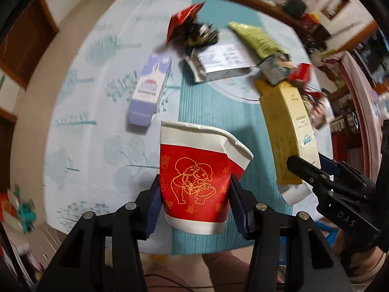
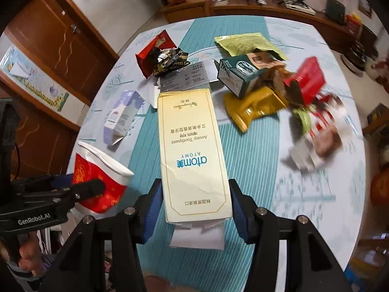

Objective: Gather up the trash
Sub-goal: 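Grasp the red paper cup with the left tool while the right tool grasps the yellow toothpaste box, then carry the cup and box over the black bin and open both tools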

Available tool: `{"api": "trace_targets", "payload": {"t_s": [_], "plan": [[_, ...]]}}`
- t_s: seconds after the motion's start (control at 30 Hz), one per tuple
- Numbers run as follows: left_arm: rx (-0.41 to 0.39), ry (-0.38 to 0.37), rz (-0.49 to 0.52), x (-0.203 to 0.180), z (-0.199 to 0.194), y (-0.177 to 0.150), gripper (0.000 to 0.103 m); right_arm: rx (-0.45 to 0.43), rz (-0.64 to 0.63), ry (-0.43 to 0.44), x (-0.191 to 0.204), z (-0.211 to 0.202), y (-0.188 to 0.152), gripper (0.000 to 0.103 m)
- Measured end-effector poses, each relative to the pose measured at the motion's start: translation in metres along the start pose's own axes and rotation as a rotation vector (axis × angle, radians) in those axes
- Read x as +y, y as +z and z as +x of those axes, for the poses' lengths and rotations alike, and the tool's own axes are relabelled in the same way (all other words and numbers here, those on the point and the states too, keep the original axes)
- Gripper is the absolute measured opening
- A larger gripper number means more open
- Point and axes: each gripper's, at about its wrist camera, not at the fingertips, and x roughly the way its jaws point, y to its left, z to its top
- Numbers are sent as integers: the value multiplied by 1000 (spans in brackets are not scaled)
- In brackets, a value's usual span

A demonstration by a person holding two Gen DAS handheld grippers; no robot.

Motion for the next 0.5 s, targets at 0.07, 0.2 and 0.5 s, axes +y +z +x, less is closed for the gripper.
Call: {"api": "trace_targets", "payload": {"t_s": [0.07, 0.2, 0.5], "plan": [[-39, -9, 58, 3, -21, -10, 49, -28, 32, -12, 7, -16, -14, 53], [-87, -42, 150, 4, -58, -26, 49, -86, 114, -27, 21, -45, -47, 53], [-149, -118, 286, 15, -99, -90, 49, -154, 273, -24, 65, -77, -137, 52]]}}
